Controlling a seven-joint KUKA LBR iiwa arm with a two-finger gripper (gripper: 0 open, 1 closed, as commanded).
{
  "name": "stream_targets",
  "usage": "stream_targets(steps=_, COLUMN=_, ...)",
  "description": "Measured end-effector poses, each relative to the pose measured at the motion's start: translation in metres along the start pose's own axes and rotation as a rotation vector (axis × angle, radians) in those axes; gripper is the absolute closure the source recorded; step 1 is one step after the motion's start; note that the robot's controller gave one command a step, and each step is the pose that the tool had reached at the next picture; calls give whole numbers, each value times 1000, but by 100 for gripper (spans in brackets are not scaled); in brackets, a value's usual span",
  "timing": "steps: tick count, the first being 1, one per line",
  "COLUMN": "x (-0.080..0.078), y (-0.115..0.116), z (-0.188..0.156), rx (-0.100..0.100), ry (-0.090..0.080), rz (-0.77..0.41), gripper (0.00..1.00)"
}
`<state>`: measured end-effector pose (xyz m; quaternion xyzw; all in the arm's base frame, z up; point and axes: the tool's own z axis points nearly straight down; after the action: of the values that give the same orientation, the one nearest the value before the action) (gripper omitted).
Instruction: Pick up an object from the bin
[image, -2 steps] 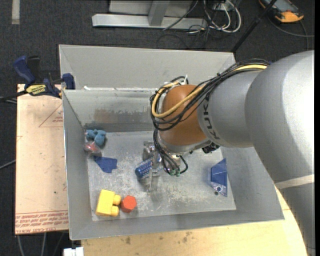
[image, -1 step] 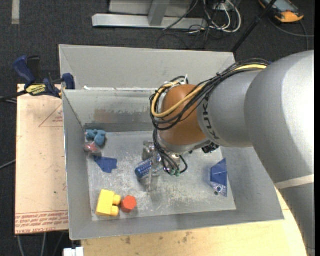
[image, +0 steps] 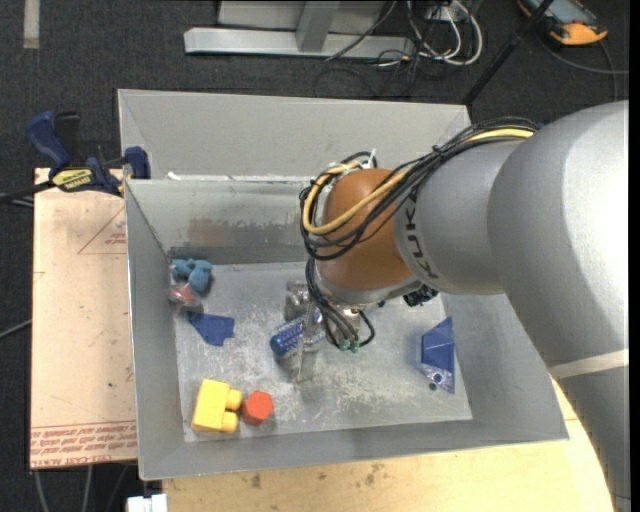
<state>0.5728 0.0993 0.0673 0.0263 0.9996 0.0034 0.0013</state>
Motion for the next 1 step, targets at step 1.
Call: stream_targets(steps=1, x=0, y=0, z=0, rx=-2, ry=-1, rz=1, gripper=0)
